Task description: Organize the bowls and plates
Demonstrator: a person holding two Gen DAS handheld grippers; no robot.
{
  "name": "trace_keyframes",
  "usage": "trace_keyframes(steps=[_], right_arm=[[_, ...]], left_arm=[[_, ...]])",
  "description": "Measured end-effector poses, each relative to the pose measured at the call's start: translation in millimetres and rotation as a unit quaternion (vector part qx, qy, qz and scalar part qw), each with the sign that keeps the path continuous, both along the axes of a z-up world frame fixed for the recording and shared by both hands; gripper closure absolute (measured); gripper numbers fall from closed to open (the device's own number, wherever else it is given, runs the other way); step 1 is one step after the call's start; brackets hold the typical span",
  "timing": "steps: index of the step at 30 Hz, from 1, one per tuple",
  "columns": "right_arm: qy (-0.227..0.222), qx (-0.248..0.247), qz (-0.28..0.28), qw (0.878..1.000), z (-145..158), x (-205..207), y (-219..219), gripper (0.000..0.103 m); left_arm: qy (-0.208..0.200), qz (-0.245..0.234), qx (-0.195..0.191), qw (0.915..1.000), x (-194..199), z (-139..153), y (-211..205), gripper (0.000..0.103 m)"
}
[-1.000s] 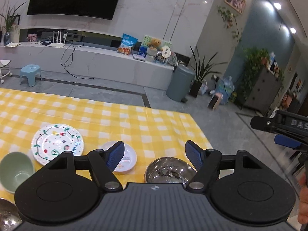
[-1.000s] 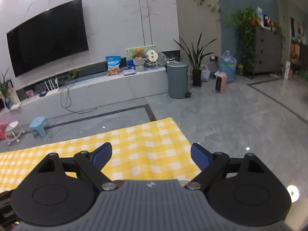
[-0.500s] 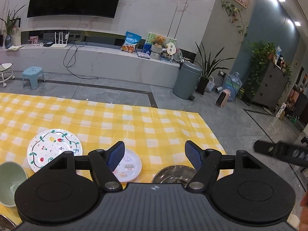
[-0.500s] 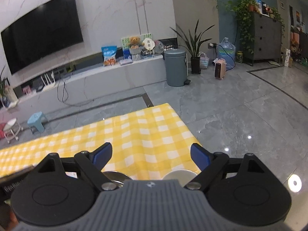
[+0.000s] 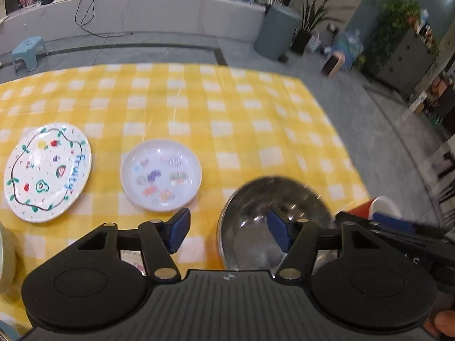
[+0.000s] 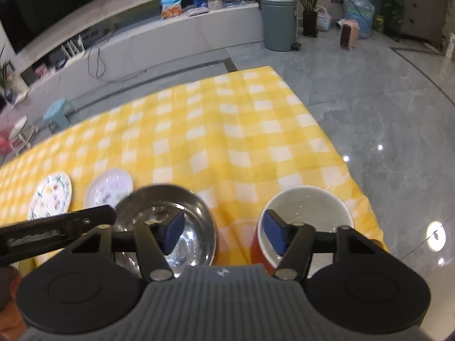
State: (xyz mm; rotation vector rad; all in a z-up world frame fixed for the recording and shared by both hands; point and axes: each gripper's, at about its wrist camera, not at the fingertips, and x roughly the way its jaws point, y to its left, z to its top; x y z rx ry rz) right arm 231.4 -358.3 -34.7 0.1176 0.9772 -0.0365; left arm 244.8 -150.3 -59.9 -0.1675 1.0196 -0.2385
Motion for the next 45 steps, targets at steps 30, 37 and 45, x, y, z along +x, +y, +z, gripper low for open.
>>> trace_keyframes(steps=[30,37,45], right_arm=[[-0.049,0.041,0.017,0.998,20.2,-31.4,3.1,0.059],[-0.063,0.042,-0.011,0.997,23.5,-33.4,-6.4,0.059],[-0.057,0.064,0.016,0.996,28.0,-44.3,2.7,0.059]], left_arm=[[0.026,-0.003,-0.007,0.9996,8.1,-6.3,-2.2,0.096],[0.034,0.006,-0.020,0.9992,-15.4,-16.0,11.0,0.096],[0.019,0.026,-0.026,0.9991,-53.9,3.2,34.5,0.095]])
